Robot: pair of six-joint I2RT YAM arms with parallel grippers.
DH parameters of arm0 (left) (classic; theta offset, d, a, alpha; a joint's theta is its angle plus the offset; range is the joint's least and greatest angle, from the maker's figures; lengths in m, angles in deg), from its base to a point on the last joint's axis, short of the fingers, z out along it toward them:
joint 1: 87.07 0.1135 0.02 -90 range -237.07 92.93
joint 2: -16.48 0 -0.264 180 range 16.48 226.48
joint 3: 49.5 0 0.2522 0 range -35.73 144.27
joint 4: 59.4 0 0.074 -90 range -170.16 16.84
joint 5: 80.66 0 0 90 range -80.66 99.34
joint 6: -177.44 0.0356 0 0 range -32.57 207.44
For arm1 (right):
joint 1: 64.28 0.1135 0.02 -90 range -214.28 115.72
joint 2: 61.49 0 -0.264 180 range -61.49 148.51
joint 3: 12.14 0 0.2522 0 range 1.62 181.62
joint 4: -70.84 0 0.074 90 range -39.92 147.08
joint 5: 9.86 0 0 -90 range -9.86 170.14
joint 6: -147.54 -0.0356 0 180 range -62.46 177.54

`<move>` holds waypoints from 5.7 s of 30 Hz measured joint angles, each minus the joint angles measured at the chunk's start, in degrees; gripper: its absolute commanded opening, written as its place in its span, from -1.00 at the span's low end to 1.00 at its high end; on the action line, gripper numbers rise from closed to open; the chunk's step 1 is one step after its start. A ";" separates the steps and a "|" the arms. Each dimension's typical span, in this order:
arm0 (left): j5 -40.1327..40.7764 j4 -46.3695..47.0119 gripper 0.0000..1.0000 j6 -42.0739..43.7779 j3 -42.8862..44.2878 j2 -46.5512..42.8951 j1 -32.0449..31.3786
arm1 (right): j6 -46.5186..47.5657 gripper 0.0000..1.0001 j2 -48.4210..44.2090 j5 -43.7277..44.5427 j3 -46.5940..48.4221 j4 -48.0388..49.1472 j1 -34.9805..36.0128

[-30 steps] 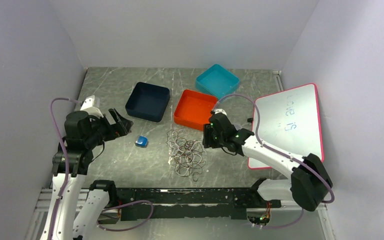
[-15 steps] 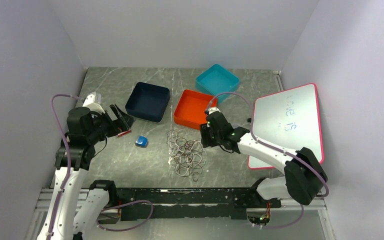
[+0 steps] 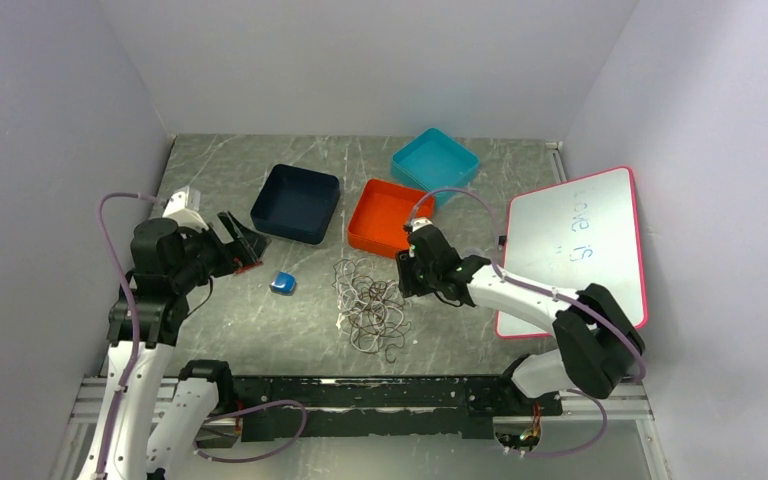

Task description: Untangle the cables

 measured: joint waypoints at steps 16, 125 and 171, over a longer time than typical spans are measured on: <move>0.00 -0.07 0.86 0.04 0.00 -0.28 0.00 | 0.85 -0.61 3.08 -3.48 -1.55 4.35 0.00; 0.00 65.64 -0.11 0.46 -19.28 27.19 -45.99 | -10.75 -1.00 -20.20 -19.19 22.95 -2.25 6.25; 13.62 54.49 0.69 -3.50 -27.82 9.79 -48.09 | -0.63 -1.00 -19.30 -11.85 48.63 -6.05 6.25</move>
